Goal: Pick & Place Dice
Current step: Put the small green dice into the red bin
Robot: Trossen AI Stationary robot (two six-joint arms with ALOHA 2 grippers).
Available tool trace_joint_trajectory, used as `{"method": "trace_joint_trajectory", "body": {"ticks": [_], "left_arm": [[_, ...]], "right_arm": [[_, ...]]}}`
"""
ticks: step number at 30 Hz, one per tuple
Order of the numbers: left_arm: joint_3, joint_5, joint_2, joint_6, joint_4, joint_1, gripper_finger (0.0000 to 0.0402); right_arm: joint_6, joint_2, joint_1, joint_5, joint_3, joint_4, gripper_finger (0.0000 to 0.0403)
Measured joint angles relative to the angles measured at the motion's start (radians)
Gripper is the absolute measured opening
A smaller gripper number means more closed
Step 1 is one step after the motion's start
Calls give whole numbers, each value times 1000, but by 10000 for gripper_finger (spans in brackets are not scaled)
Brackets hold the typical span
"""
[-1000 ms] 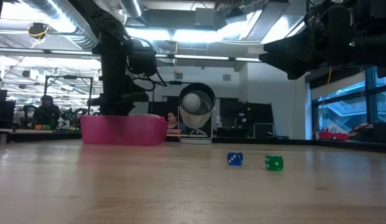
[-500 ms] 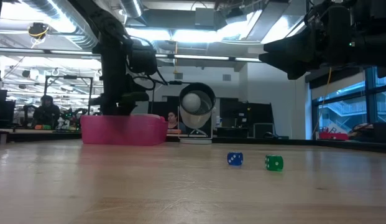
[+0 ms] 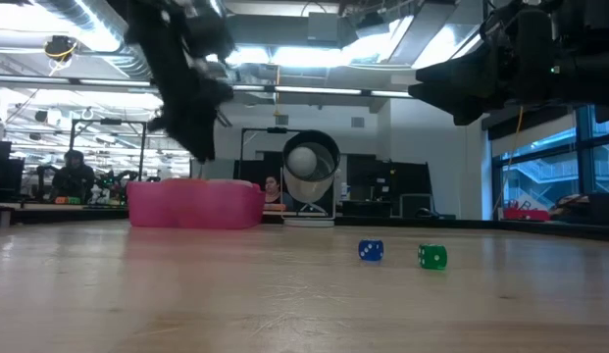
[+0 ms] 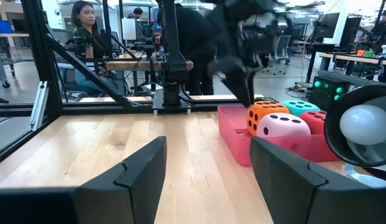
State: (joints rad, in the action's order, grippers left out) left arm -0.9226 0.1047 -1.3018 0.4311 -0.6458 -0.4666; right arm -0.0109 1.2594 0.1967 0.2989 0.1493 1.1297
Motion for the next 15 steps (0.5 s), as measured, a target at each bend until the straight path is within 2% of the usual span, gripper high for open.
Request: {"method": "trace_joint_trajectory", "body": {"ticks": [4,9,12,15], "left_arm": [[0,9,111,-45,10,72,107],[0,70,211,-114,73,231,103],[0,151,234,-156,120,346,102],[13,267,233,-190,186,466,102]], "right_arm": [[-1,0,0,0,0,1,231],[-6,0,0,-1,7,22,231],[-29,0,-2,-18,29,22,231],[-41,0,-19,-96,58,11,231]]}}
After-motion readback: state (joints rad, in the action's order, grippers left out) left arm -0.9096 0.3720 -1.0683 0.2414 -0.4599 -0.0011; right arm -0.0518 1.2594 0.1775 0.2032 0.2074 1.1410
